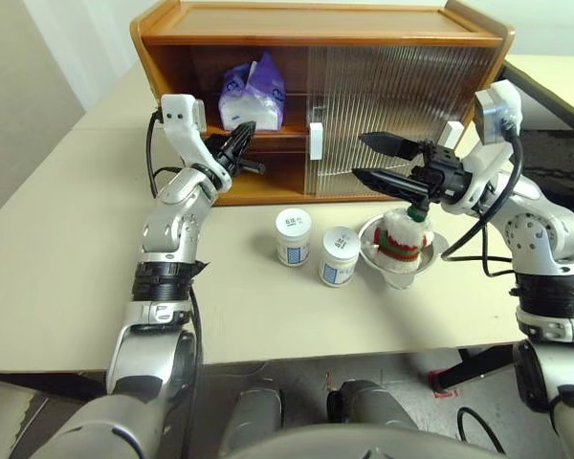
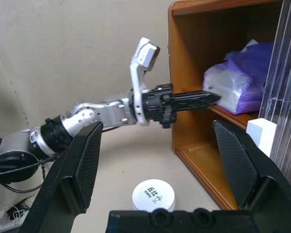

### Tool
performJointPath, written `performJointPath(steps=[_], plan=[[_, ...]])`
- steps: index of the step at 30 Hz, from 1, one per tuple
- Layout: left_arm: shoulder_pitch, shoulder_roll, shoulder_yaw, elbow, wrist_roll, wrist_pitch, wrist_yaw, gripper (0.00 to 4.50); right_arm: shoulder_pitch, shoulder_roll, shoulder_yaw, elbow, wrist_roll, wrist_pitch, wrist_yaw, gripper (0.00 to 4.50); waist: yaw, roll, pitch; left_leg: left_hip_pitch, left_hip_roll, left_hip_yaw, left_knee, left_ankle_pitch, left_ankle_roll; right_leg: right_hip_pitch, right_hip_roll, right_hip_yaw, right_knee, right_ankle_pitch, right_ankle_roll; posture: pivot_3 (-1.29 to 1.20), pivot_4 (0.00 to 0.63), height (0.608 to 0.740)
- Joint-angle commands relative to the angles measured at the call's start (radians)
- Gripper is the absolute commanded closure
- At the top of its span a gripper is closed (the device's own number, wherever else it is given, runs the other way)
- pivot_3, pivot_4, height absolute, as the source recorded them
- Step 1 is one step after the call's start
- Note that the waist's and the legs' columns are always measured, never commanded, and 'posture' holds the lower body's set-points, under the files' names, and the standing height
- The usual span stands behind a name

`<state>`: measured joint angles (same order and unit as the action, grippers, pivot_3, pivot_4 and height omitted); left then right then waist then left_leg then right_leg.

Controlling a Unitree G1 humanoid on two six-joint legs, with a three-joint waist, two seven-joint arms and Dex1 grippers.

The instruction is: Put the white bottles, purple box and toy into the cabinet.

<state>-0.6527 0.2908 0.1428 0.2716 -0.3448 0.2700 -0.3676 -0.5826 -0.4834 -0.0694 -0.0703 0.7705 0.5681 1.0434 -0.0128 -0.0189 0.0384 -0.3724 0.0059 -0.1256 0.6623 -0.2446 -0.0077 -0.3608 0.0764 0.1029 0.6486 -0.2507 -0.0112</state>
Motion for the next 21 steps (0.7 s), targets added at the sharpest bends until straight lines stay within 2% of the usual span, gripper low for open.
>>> performJointPath(steps=[1,8,13,14,16,21], plan=[[-0.034,-0.020,0.012,0.073,0.032,-0.062,0.032,4.49,0.001,-0.007,-0.008,-0.009,-0.004,0.001,0.000,0.00,-0.001,0.000,0.000,0.000,0.000,0.000,0.000,0.000,0.000,0.000,0.000,0.000,0.000,0.000,0.000,-0.06,0.030,0.740],[-0.041,-0.031,0.020,0.109,0.040,-0.109,0.056,4.49,-0.003,-0.010,-0.009,-0.007,-0.002,0.004,0.001,0.00,-0.005,0.000,0.000,0.000,0.000,0.004,0.000,0.000,0.000,0.000,0.000,0.000,0.000,0.001,0.003,-0.06,0.031,0.740],[0.012,-0.039,0.023,-0.030,-0.087,-0.062,-0.093,4.49,-0.006,-0.008,-0.007,-0.004,-0.004,0.003,0.000,0.00,-0.005,0.000,0.000,0.000,-0.002,0.006,0.000,0.000,0.000,0.000,0.001,0.000,0.000,0.000,0.003,-0.06,0.032,0.740],[0.028,-0.038,0.023,-0.064,-0.105,-0.055,-0.111,4.10,-0.006,-0.008,-0.007,-0.003,-0.004,0.003,0.000,0.00,-0.005,0.000,0.000,0.000,-0.002,0.007,0.000,0.000,0.000,0.000,0.001,0.000,0.000,0.000,0.003,-0.06,0.032,0.740],[0.062,-0.034,0.026,-0.130,-0.143,-0.042,-0.149,3.63,-0.007,-0.006,-0.006,-0.002,-0.004,0.003,0.000,0.00,-0.005,0.000,0.000,-0.001,-0.003,0.008,0.000,0.000,0.000,0.000,0.002,0.000,0.000,0.000,0.003,-0.06,0.033,0.740],[0.213,0.031,0.020,-0.293,-0.222,-0.007,-0.295,1.81,-0.008,-0.003,-0.003,0.002,-0.005,0.003,0.001,0.00,-0.006,0.000,0.000,0.000,-0.003,0.009,0.000,0.000,0.000,0.000,0.002,-0.001,0.000,-0.001,0.003,-0.05,0.035,0.740]])
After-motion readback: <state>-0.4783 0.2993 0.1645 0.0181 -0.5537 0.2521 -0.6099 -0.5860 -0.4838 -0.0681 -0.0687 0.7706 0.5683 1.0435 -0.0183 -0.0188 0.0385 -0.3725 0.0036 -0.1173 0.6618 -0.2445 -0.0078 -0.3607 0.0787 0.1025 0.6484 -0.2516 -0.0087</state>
